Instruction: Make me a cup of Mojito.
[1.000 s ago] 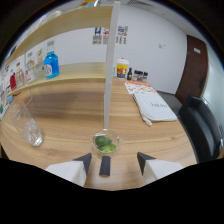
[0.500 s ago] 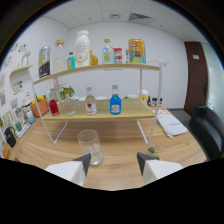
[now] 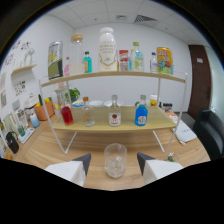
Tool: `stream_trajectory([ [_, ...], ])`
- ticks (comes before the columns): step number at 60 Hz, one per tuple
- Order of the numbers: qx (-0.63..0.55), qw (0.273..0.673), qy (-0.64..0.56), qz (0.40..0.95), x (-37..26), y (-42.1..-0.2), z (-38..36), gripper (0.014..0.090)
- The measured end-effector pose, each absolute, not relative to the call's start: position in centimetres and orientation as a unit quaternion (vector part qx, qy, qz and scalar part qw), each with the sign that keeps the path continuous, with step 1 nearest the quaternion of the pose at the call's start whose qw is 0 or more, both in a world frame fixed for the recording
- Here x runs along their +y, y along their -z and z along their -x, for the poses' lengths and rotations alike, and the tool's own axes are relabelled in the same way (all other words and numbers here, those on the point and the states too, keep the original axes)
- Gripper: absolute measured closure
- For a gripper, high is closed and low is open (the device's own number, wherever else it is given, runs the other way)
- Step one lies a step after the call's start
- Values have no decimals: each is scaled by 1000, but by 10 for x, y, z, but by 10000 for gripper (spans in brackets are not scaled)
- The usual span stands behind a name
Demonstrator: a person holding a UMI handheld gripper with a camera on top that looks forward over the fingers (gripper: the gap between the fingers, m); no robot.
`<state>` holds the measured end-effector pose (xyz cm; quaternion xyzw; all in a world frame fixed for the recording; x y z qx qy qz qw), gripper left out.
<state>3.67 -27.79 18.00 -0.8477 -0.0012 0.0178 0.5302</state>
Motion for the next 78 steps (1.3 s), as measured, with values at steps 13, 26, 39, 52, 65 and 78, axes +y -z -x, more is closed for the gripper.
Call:
stream_trajectory([
  [13,-9,554,-11,832,-199,-215,-39,186],
  [26,1,538,-12,843,-138,-205,-41,275],
  [39,3,516,-19,856,-109,-182,-40,568],
  [52,-12,522,-29,853,-108,-181,-36,691],
  [65,-17,529,-28,848,-125,-197,-43,699],
  [78,-7,539,-10,842,-166,-215,-75,700],
])
